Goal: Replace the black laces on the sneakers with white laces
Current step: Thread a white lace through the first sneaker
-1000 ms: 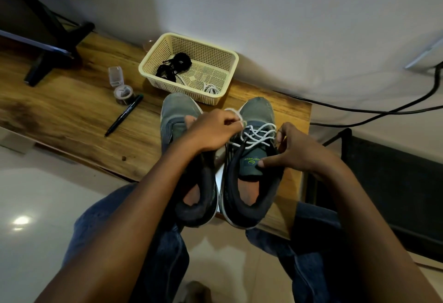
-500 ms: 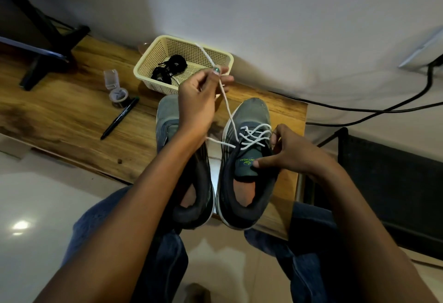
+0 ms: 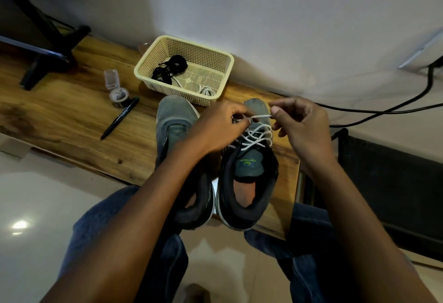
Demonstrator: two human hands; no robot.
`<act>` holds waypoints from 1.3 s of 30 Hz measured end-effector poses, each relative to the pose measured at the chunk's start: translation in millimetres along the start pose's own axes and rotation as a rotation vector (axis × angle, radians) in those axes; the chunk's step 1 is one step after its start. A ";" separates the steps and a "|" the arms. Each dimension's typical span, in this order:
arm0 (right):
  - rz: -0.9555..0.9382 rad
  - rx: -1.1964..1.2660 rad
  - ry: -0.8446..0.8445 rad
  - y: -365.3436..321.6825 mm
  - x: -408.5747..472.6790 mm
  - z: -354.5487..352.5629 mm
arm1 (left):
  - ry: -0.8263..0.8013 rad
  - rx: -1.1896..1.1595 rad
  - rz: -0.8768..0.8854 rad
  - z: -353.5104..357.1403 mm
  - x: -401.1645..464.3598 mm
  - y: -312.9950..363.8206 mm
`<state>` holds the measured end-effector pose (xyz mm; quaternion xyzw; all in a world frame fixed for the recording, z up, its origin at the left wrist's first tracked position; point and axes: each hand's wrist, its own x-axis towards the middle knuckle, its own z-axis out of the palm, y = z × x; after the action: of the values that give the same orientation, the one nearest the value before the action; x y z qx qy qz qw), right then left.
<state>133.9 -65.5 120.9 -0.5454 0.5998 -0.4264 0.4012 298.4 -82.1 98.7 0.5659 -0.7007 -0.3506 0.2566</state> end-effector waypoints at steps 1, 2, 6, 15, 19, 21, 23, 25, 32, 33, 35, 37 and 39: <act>0.014 0.009 0.019 1.0 1.0 -0.4 | 0.003 0.008 0.002 -0.1 0.1 0.5; 0.029 0.014 0.033 1.2 1.4 -1.2 | 0.012 0.017 0.011 1.0 0.4 0.7; 0.056 0.040 0.025 -0.1 -1.0 -3.0 | 0.063 0.030 0.099 6.4 -2.1 8.6; 0.180 -0.068 -0.092 -2.4 -9.1 -18.5 | 0.177 -0.141 0.043 8.4 -1.3 13.5; 0.362 -0.240 -0.370 7.5 -15.9 -27.5 | 0.121 0.091 0.059 8.1 -4.4 15.3; 0.430 -0.234 -0.432 9.3 -18.1 -29.2 | 0.038 0.224 0.057 10.3 -5.8 15.4; 0.465 -0.174 -0.437 9.1 -18.0 -32.5 | -0.046 0.281 0.061 12.3 -6.4 15.3; 0.504 -0.107 -0.421 10.6 -17.1 -35.2 | -0.098 0.337 0.065 14.4 -5.9 16.0; 0.597 0.018 -0.390 18.9 -13.7 -38.2 | -0.034 0.438 0.071 17.2 -6.7 21.1; 0.604 0.028 -0.386 19.4 -13.5 -38.1 | -0.027 0.445 0.072 16.9 -7.1 22.1; 0.615 0.037 -0.375 19.8 -13.5 -37.5 | -0.029 0.451 0.076 18.0 -7.4 24.0; 0.617 0.040 -0.363 19.7 -13.4 -36.3 | -0.047 0.462 0.084 20.8 -7.5 25.3; 0.615 0.041 -0.356 19.2 -13.6 -35.4 | -0.059 0.474 0.095 23.9 -7.5 25.6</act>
<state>95.6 -48.5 114.1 -0.3968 0.6480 -0.1960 0.6199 266.3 -67.1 104.1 0.5664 -0.7963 -0.1802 0.1122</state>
